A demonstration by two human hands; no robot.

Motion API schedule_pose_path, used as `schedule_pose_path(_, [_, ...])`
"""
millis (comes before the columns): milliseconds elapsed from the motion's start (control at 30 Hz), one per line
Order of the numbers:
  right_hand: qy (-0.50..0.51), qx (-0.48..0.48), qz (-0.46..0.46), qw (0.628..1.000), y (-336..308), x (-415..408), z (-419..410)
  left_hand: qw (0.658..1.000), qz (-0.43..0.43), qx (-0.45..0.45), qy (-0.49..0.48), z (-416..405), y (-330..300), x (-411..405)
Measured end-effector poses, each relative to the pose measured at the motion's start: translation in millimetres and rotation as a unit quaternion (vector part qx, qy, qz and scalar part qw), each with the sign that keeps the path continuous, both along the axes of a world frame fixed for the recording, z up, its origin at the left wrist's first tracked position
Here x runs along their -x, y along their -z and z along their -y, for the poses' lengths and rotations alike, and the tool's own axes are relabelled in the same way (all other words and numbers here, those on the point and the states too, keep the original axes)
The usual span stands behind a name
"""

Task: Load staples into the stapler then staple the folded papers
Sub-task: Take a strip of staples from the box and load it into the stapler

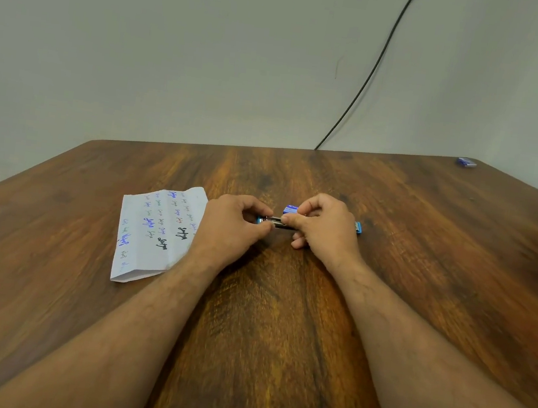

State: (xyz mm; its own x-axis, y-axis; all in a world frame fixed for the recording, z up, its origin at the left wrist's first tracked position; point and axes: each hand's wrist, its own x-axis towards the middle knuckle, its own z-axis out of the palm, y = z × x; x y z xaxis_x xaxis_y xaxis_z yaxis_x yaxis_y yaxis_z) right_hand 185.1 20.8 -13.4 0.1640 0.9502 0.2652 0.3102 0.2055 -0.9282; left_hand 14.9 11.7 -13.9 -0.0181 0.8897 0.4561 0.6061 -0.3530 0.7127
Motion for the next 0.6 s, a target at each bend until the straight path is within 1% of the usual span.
schedule_pose_path(100, [-0.006, 0.016, -0.053, 0.998, 1.6, -3.8, -5.5, 1.0, 0.011, 0.006, -0.008, 0.2, 0.0, 0.4])
schedule_pose_path(200, [0.016, 0.032, -0.064, 0.997, 2.6, -7.8, -8.2, 1.0, 0.017, 0.008, -0.015, -0.3, -0.4, 1.7])
schedule_pose_path(267, [0.025, 0.036, -0.031, 0.999, 2.9, -6.9, -7.6, 1.0, 0.018, 0.009, -0.018, -0.2, -0.9, 1.4])
schedule_pose_path(400, [0.053, 0.023, 0.067, 0.996, 2.0, 2.4, -2.9, 0.999, 0.029, 0.017, -0.024, -0.1, -0.6, 0.3])
schedule_pose_path(600, [0.059, 0.011, 0.119, 0.991, 2.9, 4.4, -5.0, 0.998, 0.042, 0.016, -0.038, -0.4, -0.6, 1.4])
